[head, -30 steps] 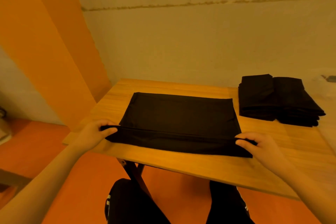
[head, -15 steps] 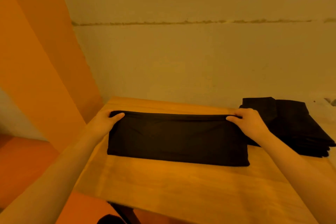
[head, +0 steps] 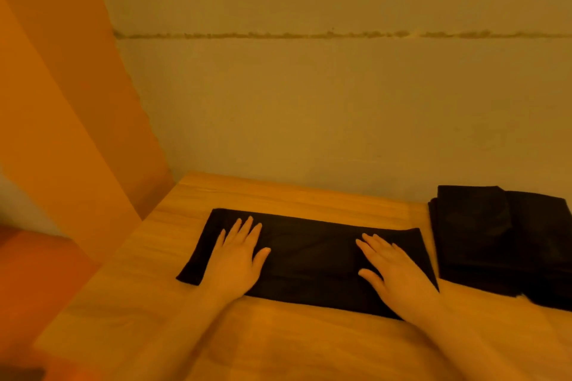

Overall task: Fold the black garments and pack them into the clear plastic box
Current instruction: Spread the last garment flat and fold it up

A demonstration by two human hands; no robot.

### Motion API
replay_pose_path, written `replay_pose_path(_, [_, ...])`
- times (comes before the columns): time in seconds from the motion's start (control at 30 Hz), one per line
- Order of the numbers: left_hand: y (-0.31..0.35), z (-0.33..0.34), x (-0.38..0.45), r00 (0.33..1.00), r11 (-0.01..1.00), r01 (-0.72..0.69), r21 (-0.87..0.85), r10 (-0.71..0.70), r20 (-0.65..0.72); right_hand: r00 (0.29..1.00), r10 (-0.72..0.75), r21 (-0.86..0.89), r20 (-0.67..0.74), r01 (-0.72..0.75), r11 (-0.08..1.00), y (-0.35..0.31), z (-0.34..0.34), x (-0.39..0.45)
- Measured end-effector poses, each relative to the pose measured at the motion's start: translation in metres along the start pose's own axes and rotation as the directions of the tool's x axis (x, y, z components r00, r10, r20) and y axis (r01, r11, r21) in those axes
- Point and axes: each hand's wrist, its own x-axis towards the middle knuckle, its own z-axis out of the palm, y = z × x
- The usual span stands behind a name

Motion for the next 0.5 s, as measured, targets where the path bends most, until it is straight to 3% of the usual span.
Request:
replay_pose_path(0.1, [-0.011,0.008,-0.001,0.993,0.996,0.073,0.056,-0.078,0.093,0.997,0.038,-0.068,0.066,-0.034,0.997,0.007,0.010,-0.003])
replay_pose_path(0.5, [-0.006,0.013,-0.054,0.990,0.992,0.085,0.090,-0.094,0.105,0.996,0.040,-0.064,0.080,-0.035,0.997,-0.005,0.010,-0.058])
